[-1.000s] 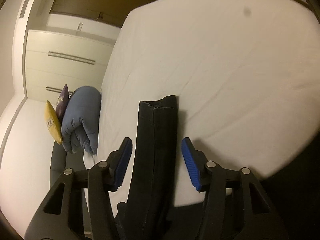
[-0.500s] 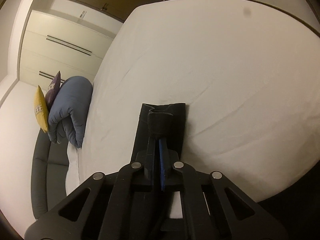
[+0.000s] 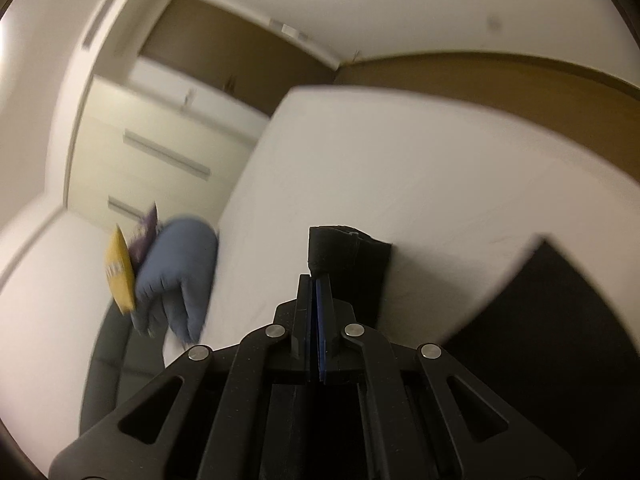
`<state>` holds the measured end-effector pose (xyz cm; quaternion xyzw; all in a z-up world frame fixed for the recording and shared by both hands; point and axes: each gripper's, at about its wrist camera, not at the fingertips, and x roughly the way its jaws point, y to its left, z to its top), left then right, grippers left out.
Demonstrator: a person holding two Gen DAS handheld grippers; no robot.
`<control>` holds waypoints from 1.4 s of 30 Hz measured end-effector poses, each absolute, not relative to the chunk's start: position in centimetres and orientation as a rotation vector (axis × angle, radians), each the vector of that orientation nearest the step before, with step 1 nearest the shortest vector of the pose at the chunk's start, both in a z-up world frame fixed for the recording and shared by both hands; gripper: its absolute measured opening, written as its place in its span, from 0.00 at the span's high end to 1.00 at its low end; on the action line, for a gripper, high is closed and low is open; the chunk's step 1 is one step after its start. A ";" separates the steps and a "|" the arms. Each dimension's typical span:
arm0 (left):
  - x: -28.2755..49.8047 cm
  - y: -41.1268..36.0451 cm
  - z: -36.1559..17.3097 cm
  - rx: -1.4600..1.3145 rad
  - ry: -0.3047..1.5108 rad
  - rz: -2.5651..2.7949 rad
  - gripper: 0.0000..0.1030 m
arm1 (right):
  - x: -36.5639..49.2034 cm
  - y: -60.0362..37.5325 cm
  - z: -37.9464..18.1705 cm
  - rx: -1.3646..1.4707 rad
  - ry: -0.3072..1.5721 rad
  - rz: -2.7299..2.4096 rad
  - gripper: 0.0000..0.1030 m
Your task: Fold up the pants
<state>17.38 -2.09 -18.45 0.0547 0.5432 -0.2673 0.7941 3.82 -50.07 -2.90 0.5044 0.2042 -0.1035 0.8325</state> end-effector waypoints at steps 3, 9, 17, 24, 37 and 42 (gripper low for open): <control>17.4 -2.1 -18.5 0.119 1.168 -0.576 0.41 | -2.6 -50.0 -2.5 1.104 0.405 -0.306 0.99; 17.6 -2.4 -18.4 0.134 1.182 -0.576 0.41 | -11.0 -50.0 -8.2 1.201 0.491 -0.503 0.99; 18.2 -3.4 -17.9 0.138 1.193 -0.559 0.41 | -13.7 -48.9 -10.0 1.234 0.477 -0.553 1.00; 18.0 -3.4 -17.7 0.135 1.188 -0.557 0.41 | -16.4 -48.7 -11.2 1.263 0.488 -0.548 0.99; 17.9 -2.9 -17.8 0.137 1.184 -0.567 0.39 | -17.9 -48.6 -13.9 1.294 0.496 -0.578 0.99; 18.1 -2.5 -18.1 0.127 1.180 -0.562 0.39 | -19.5 -49.6 -13.9 1.401 0.481 -0.564 0.92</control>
